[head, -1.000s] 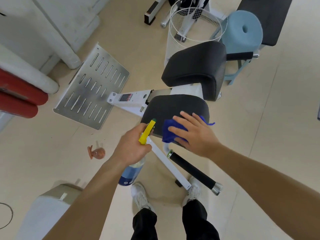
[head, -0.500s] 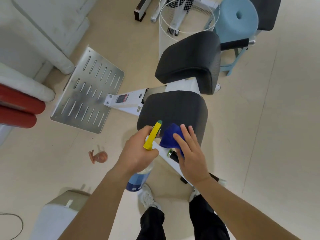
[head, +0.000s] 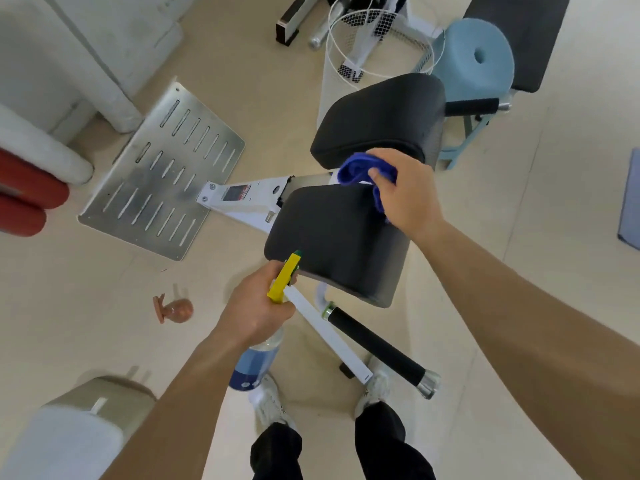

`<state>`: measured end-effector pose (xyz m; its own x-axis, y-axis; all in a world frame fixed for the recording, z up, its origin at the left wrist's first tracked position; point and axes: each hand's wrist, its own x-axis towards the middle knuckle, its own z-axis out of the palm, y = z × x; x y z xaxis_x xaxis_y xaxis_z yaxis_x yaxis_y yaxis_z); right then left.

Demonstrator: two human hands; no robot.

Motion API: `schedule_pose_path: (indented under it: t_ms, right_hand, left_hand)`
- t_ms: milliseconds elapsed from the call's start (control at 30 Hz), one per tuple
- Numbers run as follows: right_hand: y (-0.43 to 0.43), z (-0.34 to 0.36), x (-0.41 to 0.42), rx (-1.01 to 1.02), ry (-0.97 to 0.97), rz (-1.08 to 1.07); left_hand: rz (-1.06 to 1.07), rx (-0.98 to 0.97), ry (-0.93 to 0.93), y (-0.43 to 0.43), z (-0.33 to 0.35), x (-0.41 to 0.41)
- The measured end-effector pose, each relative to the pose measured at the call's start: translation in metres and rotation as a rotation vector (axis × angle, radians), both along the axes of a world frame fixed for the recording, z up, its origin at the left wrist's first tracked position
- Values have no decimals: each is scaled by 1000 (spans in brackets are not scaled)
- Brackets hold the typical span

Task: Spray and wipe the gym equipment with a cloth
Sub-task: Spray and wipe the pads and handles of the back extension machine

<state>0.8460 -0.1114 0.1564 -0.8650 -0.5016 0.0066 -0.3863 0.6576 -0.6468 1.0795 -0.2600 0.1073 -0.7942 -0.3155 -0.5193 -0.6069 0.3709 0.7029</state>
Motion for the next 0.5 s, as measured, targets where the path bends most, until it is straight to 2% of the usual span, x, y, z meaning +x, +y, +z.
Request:
schedule_pose_path:
  t_ms: [167, 233, 333, 400, 500]
  right_hand:
    - [-10, 9, -16, 68, 25, 109]
    - [-23, 0, -15, 231, 37, 295]
    - [-43, -26, 8, 688, 110, 621]
    - [-55, -37, 30, 794, 126, 769]
    - [-67, -40, 58, 843, 168, 1024]
  left_hand:
    - [24, 50, -47, -8, -15, 8]
    - [57, 60, -33, -12, -21, 13]
    - [100, 58, 10, -18, -31, 23]
    - [119, 50, 37, -24, -35, 28]
    - [186, 79, 62, -34, -40, 32]
